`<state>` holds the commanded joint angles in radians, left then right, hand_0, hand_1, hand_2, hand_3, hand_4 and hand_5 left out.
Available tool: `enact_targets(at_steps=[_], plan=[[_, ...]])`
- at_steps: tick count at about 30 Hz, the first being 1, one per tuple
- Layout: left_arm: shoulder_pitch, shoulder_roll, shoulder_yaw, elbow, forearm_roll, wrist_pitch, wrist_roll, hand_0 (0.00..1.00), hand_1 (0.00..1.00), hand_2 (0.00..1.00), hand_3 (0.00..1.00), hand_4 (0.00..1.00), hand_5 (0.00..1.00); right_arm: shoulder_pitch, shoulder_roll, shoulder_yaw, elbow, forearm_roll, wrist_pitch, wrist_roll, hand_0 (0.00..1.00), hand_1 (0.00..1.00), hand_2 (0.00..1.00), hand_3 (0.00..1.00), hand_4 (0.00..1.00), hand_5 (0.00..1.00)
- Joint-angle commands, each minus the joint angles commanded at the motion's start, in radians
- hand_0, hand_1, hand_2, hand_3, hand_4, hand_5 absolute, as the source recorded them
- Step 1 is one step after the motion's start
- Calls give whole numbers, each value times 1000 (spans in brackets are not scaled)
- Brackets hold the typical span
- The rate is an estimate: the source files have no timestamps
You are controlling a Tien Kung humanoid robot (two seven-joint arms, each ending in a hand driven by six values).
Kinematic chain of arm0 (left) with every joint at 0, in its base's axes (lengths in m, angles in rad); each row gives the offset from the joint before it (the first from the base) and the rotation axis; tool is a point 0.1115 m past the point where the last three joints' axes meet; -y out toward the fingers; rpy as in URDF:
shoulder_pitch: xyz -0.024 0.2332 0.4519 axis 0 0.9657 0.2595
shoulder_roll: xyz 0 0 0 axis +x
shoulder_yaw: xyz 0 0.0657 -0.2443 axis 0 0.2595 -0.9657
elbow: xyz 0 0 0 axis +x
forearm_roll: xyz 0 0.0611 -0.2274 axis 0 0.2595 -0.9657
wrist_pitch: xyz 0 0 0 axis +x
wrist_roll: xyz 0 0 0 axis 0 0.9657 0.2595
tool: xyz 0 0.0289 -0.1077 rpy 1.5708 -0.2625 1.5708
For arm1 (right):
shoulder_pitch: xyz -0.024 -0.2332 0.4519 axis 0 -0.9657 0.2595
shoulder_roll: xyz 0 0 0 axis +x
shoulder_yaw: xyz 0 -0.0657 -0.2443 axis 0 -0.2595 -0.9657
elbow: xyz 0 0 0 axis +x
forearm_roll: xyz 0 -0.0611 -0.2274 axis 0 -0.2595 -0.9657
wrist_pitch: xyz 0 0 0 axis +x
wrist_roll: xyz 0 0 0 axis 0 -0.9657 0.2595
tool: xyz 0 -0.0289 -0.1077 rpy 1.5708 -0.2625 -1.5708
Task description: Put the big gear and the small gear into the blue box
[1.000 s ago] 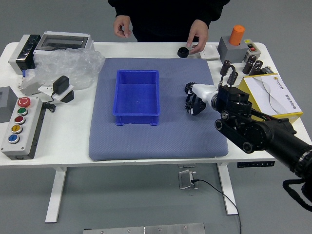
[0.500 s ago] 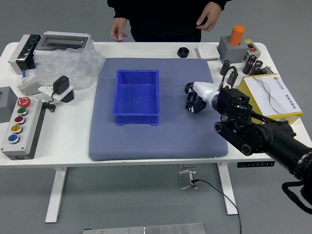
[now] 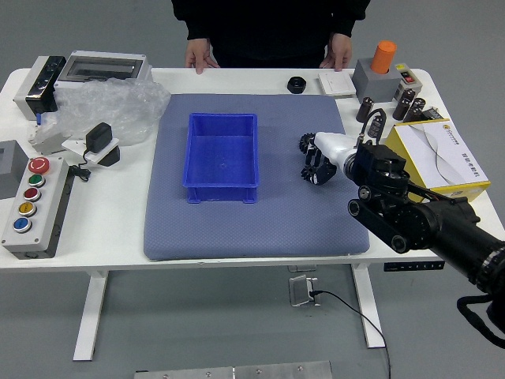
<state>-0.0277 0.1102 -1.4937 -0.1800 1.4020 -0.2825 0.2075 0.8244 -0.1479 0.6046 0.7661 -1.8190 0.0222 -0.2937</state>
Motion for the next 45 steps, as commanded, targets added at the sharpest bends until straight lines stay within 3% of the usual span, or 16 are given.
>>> enact_targets(at_steps=[15,22,23,28,29,45], plan=[[-1,1,-1,0,0,0,0,885,835,835,876,807,336,15,-10,34,21,3,8,-10,656,484,466,476,786,2],[-3,2,-4,0,3,1,-2,885,835,836,876,807,336,23,-18,40,41,7,35,-20,655,485,467,478,773,2],[-3,2,-5,0,3,1,-2,885,836,836,876,807,336,23,-18,40,42,9,45,-22,644,527,563,610,746,110],[-2,2,-4,0,2,1,-1,885,836,836,876,807,336,24,-20,40,48,24,100,-35,644,527,563,610,746,110],[-1,2,-3,0,2,1,-1,885,835,835,876,807,336,25,-21,40,50,27,109,-38,627,577,649,695,851,249],[-3,1,-4,0,2,0,-1,885,835,835,876,807,336,29,-13,35,47,36,132,-50,650,598,659,719,885,290]])
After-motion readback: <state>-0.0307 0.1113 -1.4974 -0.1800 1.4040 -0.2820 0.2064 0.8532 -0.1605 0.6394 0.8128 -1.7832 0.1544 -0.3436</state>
